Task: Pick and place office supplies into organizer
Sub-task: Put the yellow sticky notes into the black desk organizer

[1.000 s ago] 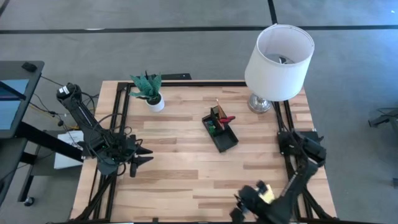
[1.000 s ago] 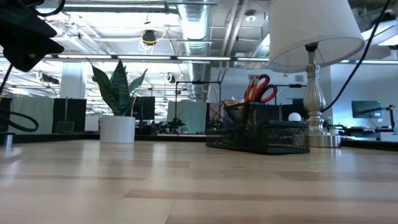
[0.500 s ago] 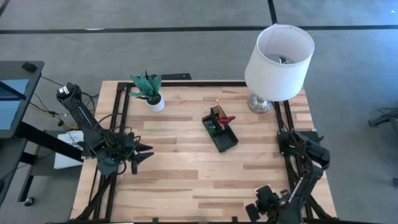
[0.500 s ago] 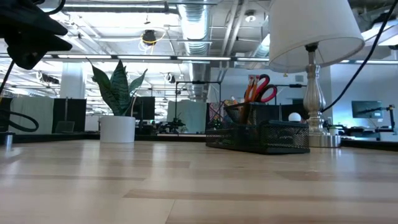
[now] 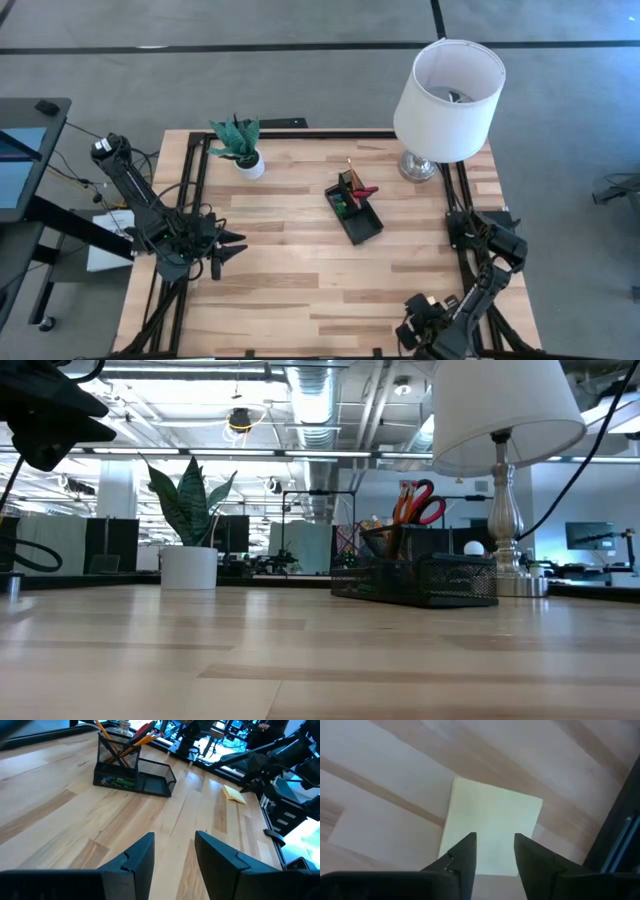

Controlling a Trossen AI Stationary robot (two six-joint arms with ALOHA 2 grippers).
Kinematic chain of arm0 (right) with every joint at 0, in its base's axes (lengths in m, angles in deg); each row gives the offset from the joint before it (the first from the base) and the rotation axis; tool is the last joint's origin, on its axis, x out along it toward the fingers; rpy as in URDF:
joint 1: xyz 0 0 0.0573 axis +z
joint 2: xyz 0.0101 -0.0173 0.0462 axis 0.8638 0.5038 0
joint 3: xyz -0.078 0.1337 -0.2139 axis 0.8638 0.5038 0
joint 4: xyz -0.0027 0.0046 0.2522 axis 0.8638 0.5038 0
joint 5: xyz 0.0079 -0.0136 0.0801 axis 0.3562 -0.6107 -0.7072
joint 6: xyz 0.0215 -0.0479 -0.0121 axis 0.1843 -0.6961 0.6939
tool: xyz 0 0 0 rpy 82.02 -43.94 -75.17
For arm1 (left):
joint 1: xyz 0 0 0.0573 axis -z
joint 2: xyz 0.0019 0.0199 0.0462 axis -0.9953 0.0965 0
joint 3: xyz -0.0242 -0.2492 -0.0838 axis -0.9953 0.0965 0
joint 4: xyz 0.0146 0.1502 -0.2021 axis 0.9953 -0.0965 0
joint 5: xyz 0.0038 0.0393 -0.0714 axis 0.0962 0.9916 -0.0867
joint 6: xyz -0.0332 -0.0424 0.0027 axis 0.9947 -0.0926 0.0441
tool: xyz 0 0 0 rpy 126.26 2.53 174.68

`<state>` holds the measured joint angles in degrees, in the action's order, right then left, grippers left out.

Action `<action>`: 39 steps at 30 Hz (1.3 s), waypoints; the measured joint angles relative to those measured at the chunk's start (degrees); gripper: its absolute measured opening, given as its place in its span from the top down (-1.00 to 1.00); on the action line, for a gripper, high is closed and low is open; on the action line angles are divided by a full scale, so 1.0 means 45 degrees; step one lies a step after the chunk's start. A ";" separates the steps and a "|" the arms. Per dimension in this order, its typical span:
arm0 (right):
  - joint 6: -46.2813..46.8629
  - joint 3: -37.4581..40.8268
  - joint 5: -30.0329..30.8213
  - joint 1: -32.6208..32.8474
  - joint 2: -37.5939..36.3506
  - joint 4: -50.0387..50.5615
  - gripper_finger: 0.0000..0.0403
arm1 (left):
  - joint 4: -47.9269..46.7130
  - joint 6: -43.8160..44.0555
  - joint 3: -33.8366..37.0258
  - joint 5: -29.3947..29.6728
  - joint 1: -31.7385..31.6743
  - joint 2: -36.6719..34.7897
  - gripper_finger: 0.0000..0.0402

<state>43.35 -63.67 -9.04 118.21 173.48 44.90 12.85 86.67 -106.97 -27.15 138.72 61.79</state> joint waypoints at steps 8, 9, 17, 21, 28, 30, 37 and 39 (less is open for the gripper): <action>-0.1396 -0.0005 -0.0429 -0.0665 0.0000 -0.0022 0.03 | 0.0000 0.0294 0.0000 0.0005 -0.0001 0.0000 0.32; -0.1425 -0.0005 -0.0411 -0.0712 0.0000 -0.0022 -0.02 | 0.0000 0.0294 0.0003 0.0005 0.0004 0.0000 0.32; 0.1185 -0.0007 -0.0334 0.0023 0.0000 0.0025 -0.27 | 0.0000 0.0304 0.0005 -0.0554 -0.0001 0.0000 0.32; 0.3113 0.0071 0.0602 0.0934 0.0000 -0.0525 -0.27 | -0.0002 0.0309 0.0004 -0.0782 0.0002 0.0000 0.32; 0.3636 0.0243 0.1533 0.1530 0.0000 -0.0068 -0.27 | 0.0000 0.0309 0.0003 -0.0779 0.0004 0.0000 0.32; 0.3600 0.0245 0.1809 0.1420 0.0000 0.0460 -0.27 | 0.0000 0.0372 0.0004 -0.0793 0.0001 0.0000 0.32; 0.3523 0.0248 0.1963 0.1078 0.0000 0.0276 -0.27 | -0.0005 0.0580 0.0005 -0.2342 -0.0001 -0.0015 0.32; 0.3259 0.0248 0.1963 0.0991 0.0000 0.0051 -0.27 | -0.0003 0.0358 0.0005 -0.2944 0.0004 -0.0015 0.32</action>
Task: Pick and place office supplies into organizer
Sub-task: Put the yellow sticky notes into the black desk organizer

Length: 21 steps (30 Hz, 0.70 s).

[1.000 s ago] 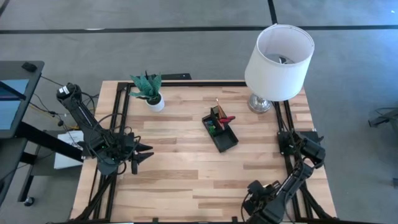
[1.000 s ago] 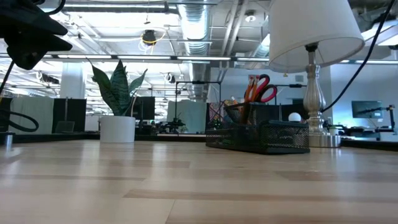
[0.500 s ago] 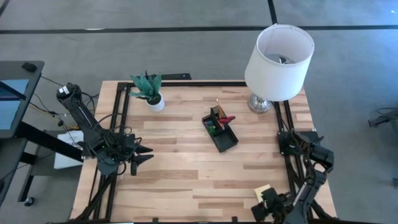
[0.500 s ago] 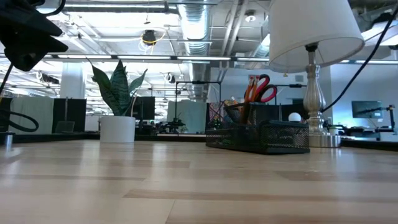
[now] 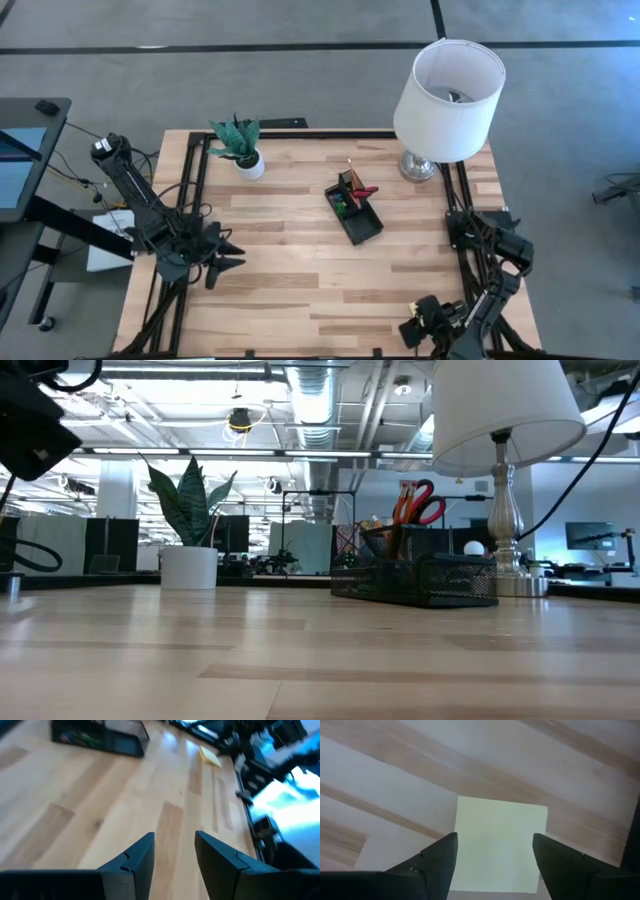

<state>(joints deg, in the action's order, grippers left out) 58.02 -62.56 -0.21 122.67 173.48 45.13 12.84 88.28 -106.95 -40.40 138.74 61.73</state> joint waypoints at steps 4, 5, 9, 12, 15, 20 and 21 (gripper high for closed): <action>-0.0545 0.0000 0.0000 -0.0210 0.0000 -0.0164 -0.27 | -0.0002 -0.0090 0.0000 -0.1140 0.0000 0.0001 0.32; -0.0597 0.0000 -0.0005 -0.0279 0.0000 -0.0165 -0.27 | -0.0001 -0.0079 0.0000 -0.1399 0.0000 0.0001 0.32; -0.0635 0.0000 -0.0310 -0.0540 0.0000 -0.0339 -0.27 | -0.0002 -0.0079 0.0000 -0.2095 0.0000 0.0000 0.32; 0.0007 0.0000 -0.0786 -0.0585 0.0000 -0.0310 -0.27 | -0.0002 -0.0074 0.0000 -0.2376 0.0000 0.0005 0.32; 0.0874 0.0000 -0.1972 -0.0245 0.0000 0.0480 -0.27 | -0.0002 -0.0074 0.0000 -0.2399 0.0000 0.0000 0.32; 0.1770 0.0000 -0.1363 0.0374 0.0000 0.0442 -0.27 | -0.0002 -0.0069 -0.0003 -0.2396 0.0000 0.0005 0.32; 0.1773 0.0000 -0.1193 0.0373 0.0000 0.0291 -0.27 | -0.0002 -0.0069 0.0000 -0.2394 -0.0005 0.0005 0.32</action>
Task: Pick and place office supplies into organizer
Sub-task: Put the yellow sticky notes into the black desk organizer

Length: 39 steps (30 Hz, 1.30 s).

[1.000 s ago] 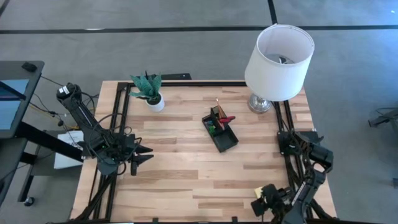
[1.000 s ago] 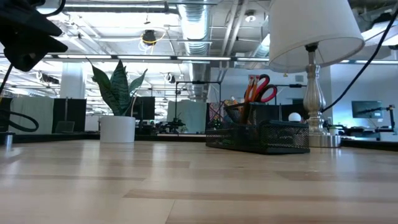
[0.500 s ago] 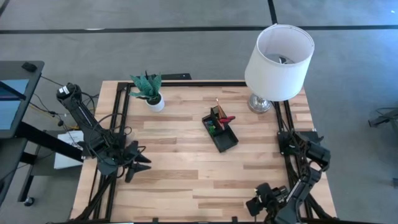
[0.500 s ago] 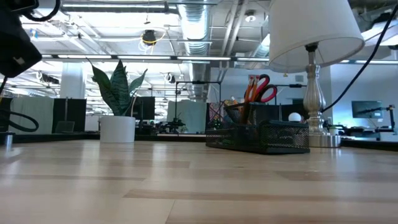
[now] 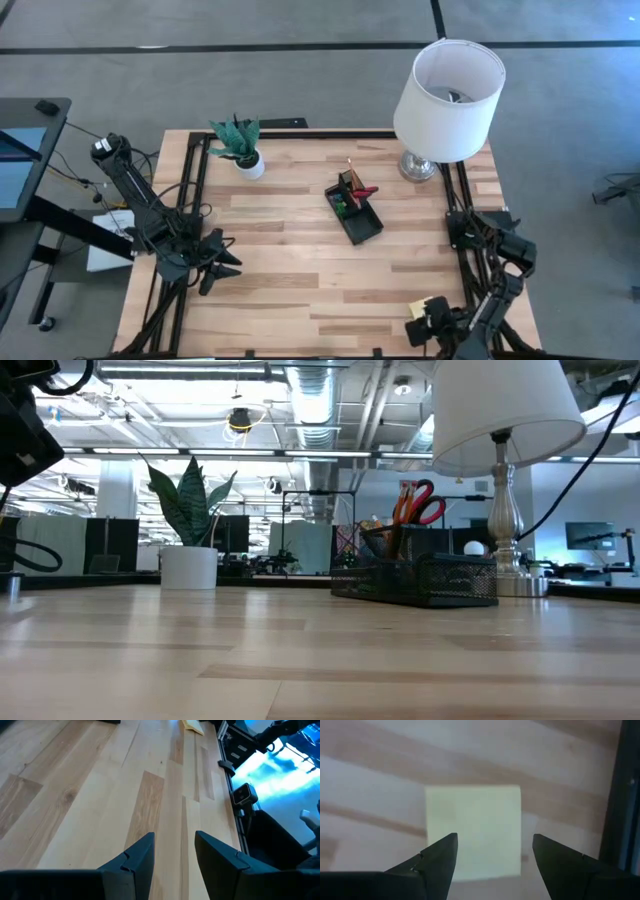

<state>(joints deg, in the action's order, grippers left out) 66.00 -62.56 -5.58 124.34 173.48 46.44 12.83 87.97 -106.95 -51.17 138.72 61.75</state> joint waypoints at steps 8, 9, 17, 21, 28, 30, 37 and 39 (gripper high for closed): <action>0.0002 0.0000 0.0772 -0.0301 0.0000 0.0116 -0.27 | -0.0005 0.0005 0.0000 0.0000 0.0005 0.0000 0.32; -0.0019 0.0000 0.0813 -0.0314 0.0000 0.0261 -0.27 | -0.0005 0.0005 0.0000 0.0000 0.0000 0.0000 0.32; -0.0237 0.0000 0.1148 -0.0186 0.0000 -0.0463 -0.27 | -0.0005 0.0010 0.0000 0.0000 0.0005 -0.0001 0.32; -0.0215 0.0000 0.1177 -0.0107 0.0000 -0.0374 -0.27 | -0.0005 0.0010 0.0000 0.0005 0.0005 0.0000 0.32; -0.0489 0.0000 0.2530 -0.0112 0.0000 -0.0267 -0.32 | -0.0005 0.0015 0.0000 0.0005 0.0005 0.0000 0.32; -0.0444 0.0000 0.2422 -0.0112 0.0000 -0.0285 -0.34 | -0.0005 0.0015 0.0000 0.0010 0.0005 0.0000 0.32; -0.0395 0.0000 0.1135 -0.0592 0.0000 -0.0465 -0.34 | -0.0005 0.0015 0.0000 0.0010 0.0002 0.0000 0.32; -0.0264 0.0000 0.0984 -0.0737 0.0000 -0.0582 -0.34 | -0.0005 0.0015 0.0000 0.0010 0.0005 0.0000 0.32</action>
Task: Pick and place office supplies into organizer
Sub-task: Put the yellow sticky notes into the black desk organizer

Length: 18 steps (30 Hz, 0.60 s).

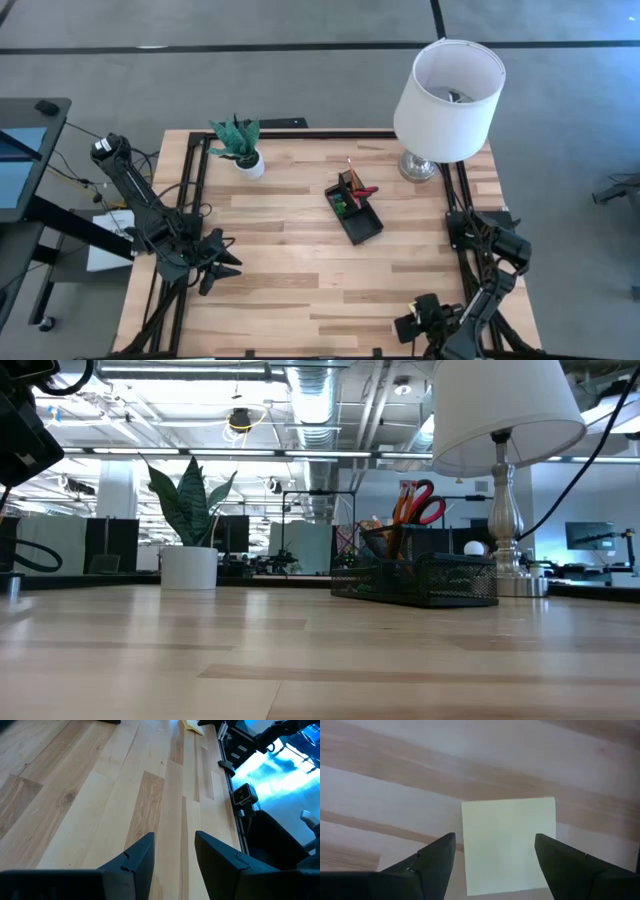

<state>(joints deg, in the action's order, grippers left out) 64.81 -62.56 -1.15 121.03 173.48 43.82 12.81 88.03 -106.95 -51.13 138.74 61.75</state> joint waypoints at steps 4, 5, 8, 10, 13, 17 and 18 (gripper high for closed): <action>-0.0019 0.0000 -0.0117 -0.0134 0.0000 -0.0061 -0.34 | 0.0000 0.0000 0.0000 0.0002 0.0000 -0.0001 0.32; -0.0051 0.0000 0.0015 -0.0137 0.0000 -0.0028 -0.34 | 0.0000 0.0001 0.0000 0.0005 -0.0004 0.0000 0.32; 0.0146 -0.0058 -0.0359 -0.0145 0.0000 -0.0103 -0.35 | 0.0000 0.0000 0.0000 0.0005 -0.0004 0.0000 0.32; 0.0101 -0.0097 -0.0520 -0.0148 -0.0005 0.0048 -0.37 | 0.0000 0.0000 0.0000 0.0005 0.0000 -0.0003 0.32; 0.0212 -0.0092 -0.0551 -0.0052 -0.0005 0.0123 -0.48 | 0.0000 0.0000 0.0000 0.0005 0.0000 0.0000 0.32; 0.0298 -0.0092 -0.0568 0.0110 -0.0005 0.0301 -0.77 | 0.0000 0.0000 0.0000 0.0005 0.0000 0.0000 0.32; 0.0294 -0.0092 -0.0568 0.0151 -0.0005 0.0394 -0.85 | 0.0000 0.0000 0.0000 0.0005 0.0000 0.0000 0.32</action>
<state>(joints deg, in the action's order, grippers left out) 66.13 -62.97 -3.70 121.71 173.46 45.60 12.81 88.03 -106.95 -51.11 138.74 61.75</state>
